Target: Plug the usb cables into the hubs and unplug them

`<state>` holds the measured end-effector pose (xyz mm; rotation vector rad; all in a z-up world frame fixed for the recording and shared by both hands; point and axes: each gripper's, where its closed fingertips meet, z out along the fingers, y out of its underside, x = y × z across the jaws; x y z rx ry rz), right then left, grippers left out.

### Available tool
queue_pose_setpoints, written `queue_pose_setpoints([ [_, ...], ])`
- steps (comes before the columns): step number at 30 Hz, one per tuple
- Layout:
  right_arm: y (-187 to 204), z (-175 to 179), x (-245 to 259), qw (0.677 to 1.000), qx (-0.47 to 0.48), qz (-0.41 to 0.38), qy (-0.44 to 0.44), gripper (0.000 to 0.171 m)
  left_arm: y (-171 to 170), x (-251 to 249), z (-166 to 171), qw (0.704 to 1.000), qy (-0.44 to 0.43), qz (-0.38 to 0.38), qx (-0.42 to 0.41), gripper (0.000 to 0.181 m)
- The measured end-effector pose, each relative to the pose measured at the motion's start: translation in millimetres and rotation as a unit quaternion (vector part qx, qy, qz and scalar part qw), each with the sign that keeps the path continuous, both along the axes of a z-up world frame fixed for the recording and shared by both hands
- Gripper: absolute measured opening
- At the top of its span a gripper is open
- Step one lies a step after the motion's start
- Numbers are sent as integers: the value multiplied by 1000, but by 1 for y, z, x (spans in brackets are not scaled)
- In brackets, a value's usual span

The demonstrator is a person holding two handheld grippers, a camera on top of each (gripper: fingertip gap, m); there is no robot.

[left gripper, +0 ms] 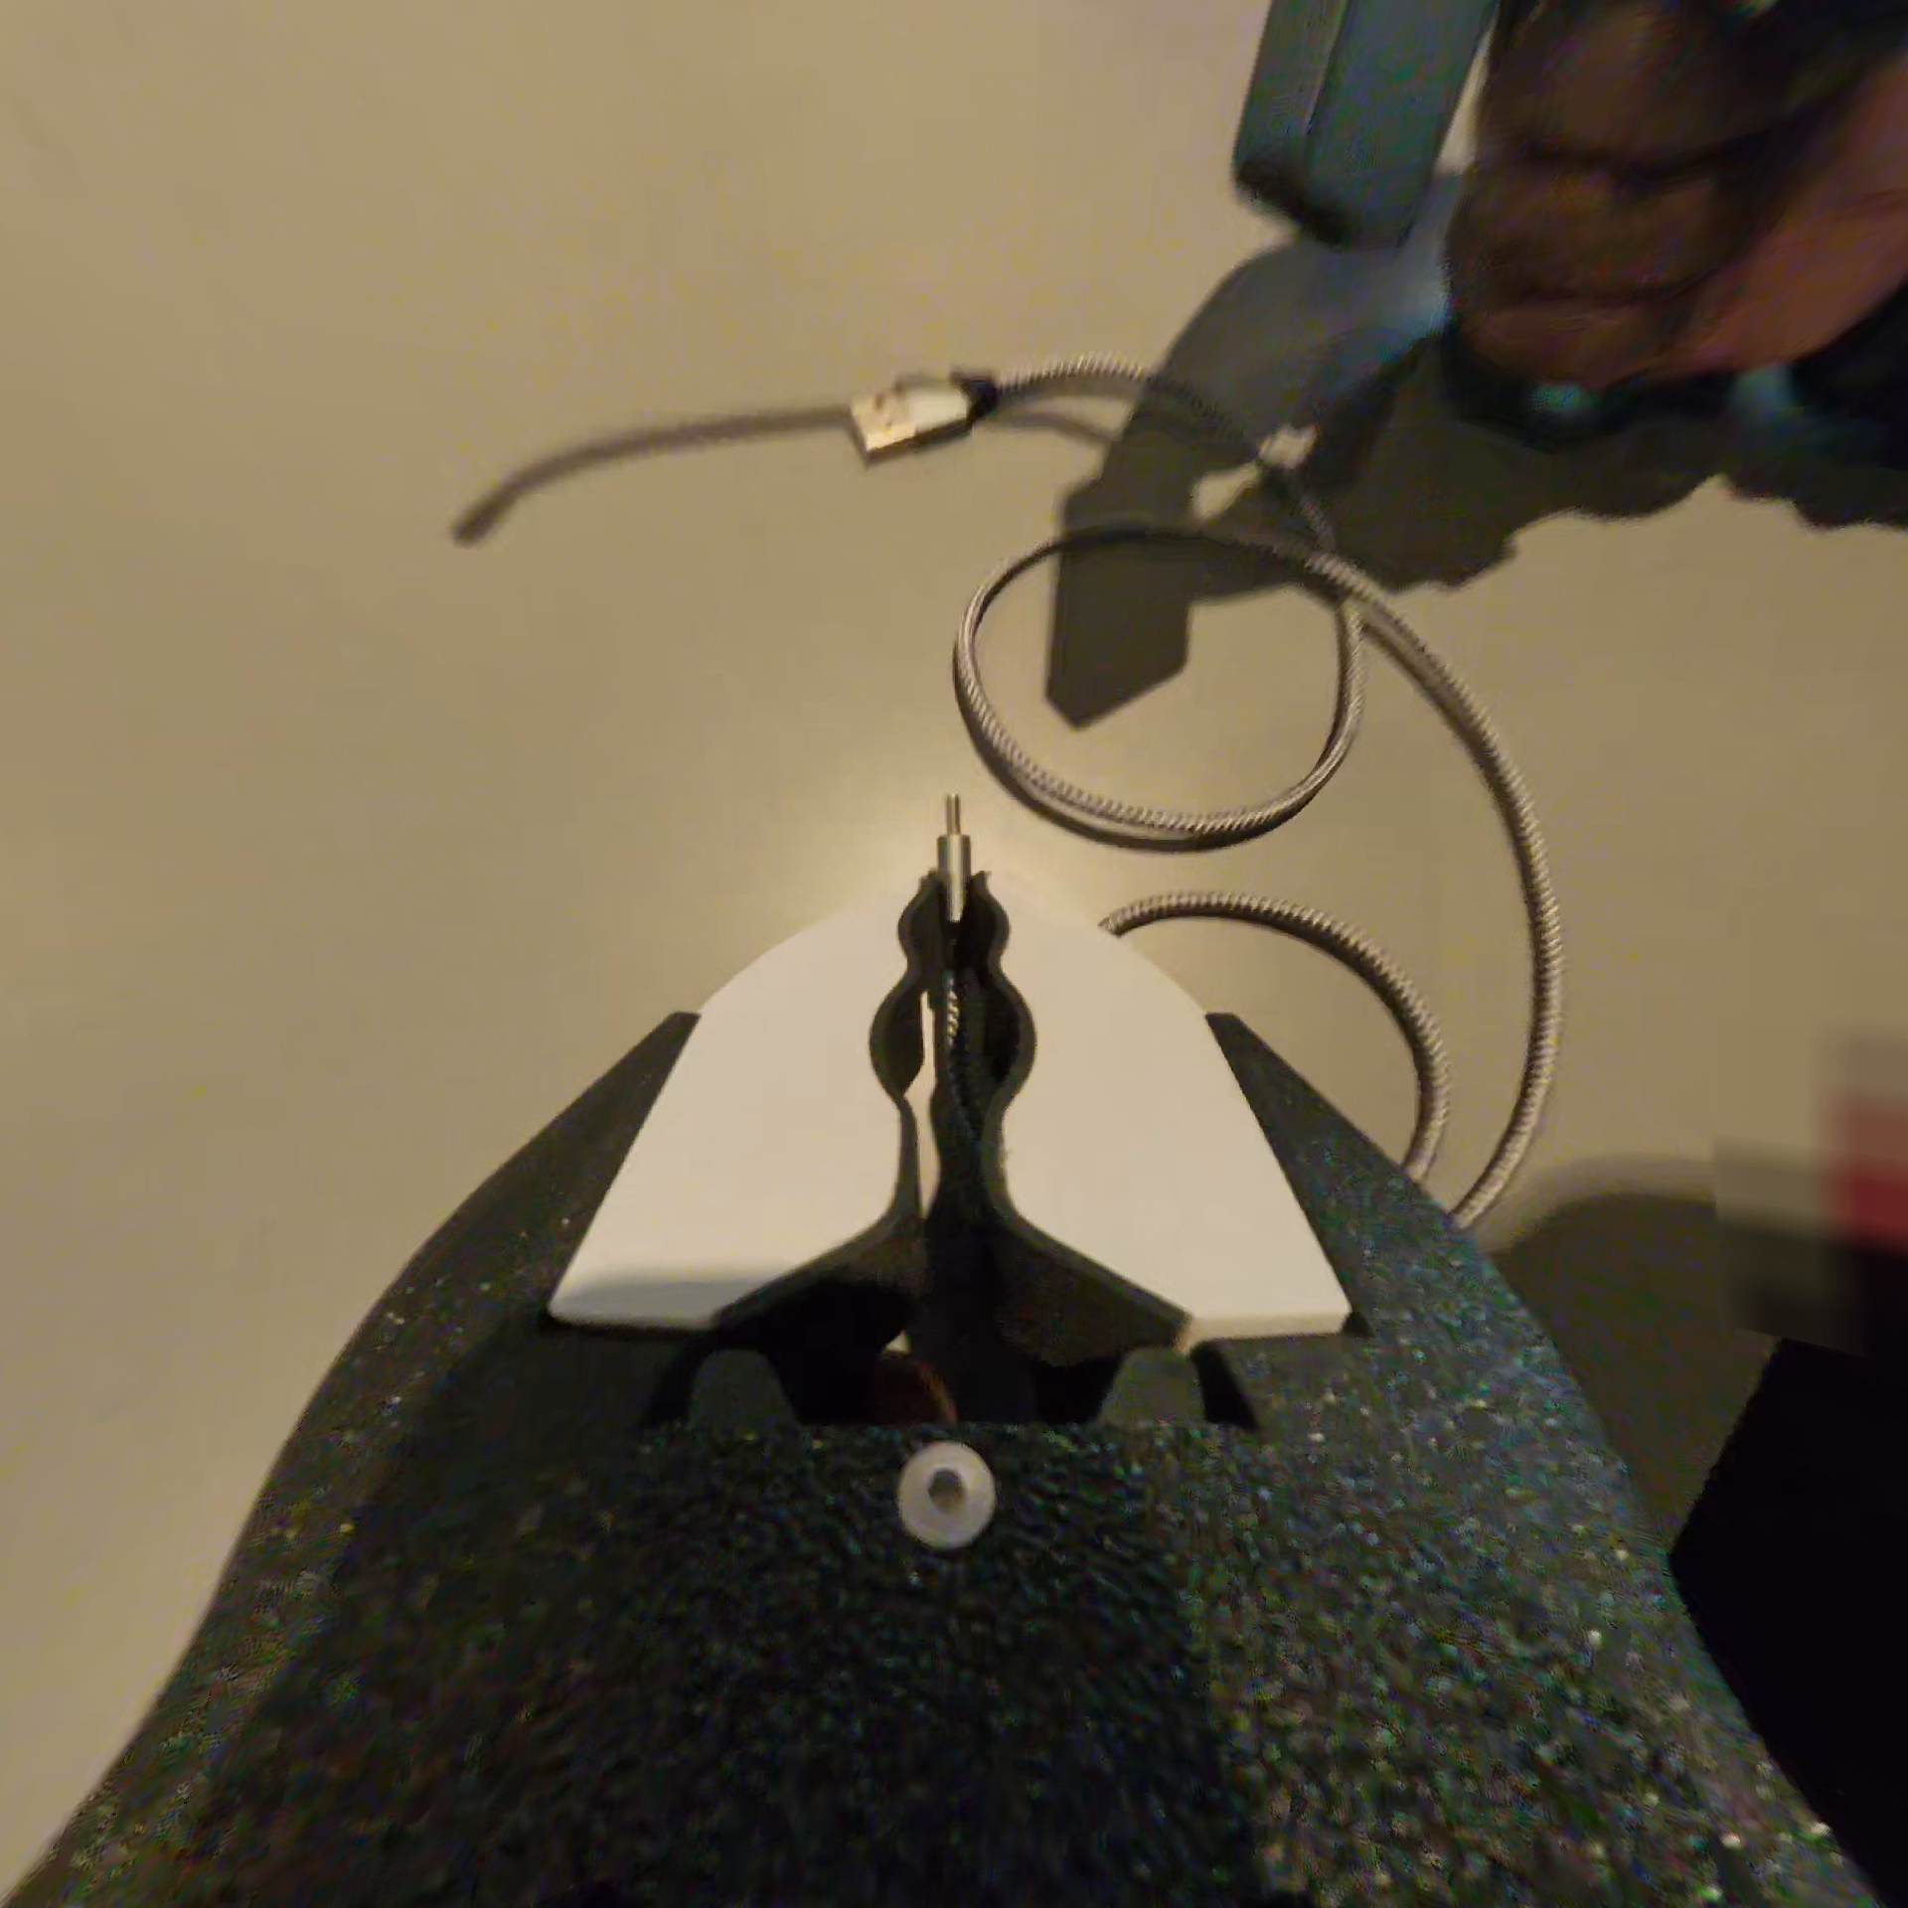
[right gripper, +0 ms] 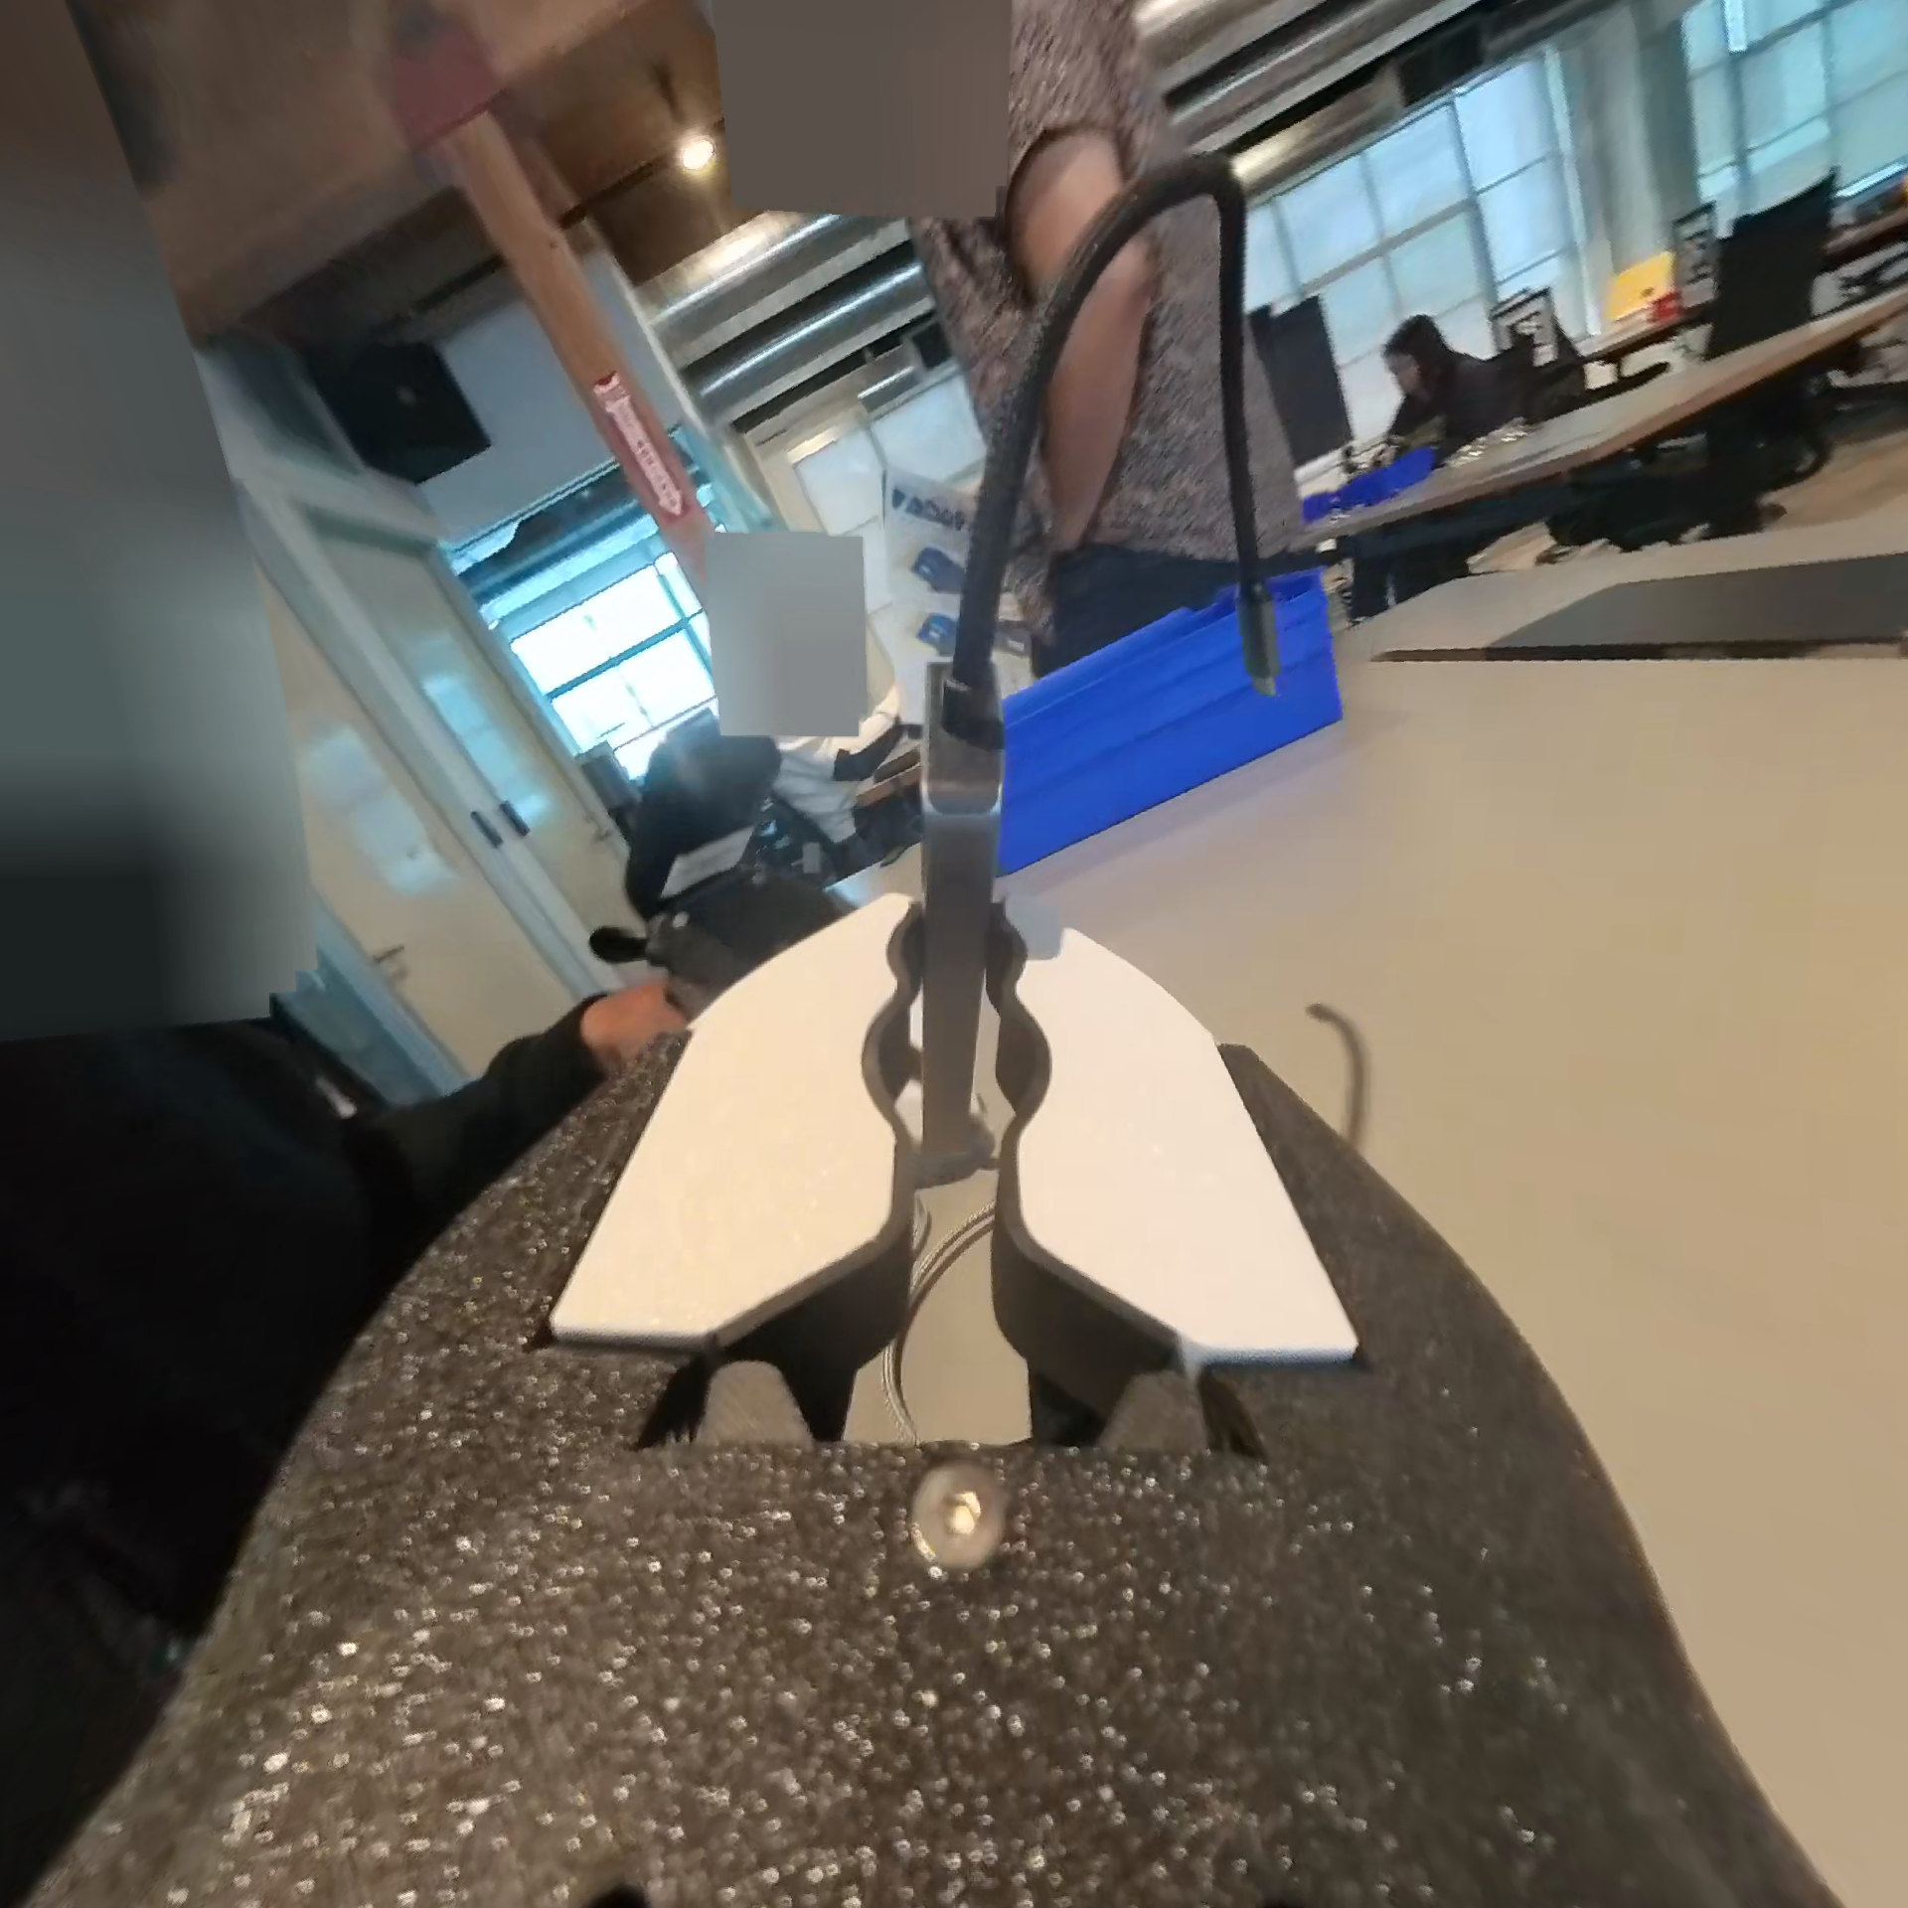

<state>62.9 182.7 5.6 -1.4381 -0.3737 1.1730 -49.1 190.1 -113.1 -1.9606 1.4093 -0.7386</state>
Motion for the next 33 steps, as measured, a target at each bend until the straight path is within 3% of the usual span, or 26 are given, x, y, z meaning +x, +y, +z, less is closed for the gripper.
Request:
queue_pose_setpoints([
  [1, -2, 0, 1, 1000, 5, 7, -2, 11, 2, 4, 8, 1000, -24, -9, 4, 5],
  [10, -11, 3, 16, 995, 56, 53, -70, 11, 10, 58, 81, 976, -89, -177, 90, 6],
  [14, -12, 5, 26, 989, 88, 60, -102, 11, 7, 89, 105, 958, -101, -256, 76, 5],
  [22, -2, -12, 37, 985, 81, 38, -147, 11, 6, 127, 100, 955, -103, -270, 65, 6],
  [33, 3, -36, 20, 967, 31, 62, -245, 11, 4, 115, 89, 956, -71, -280, 55, 6],
])
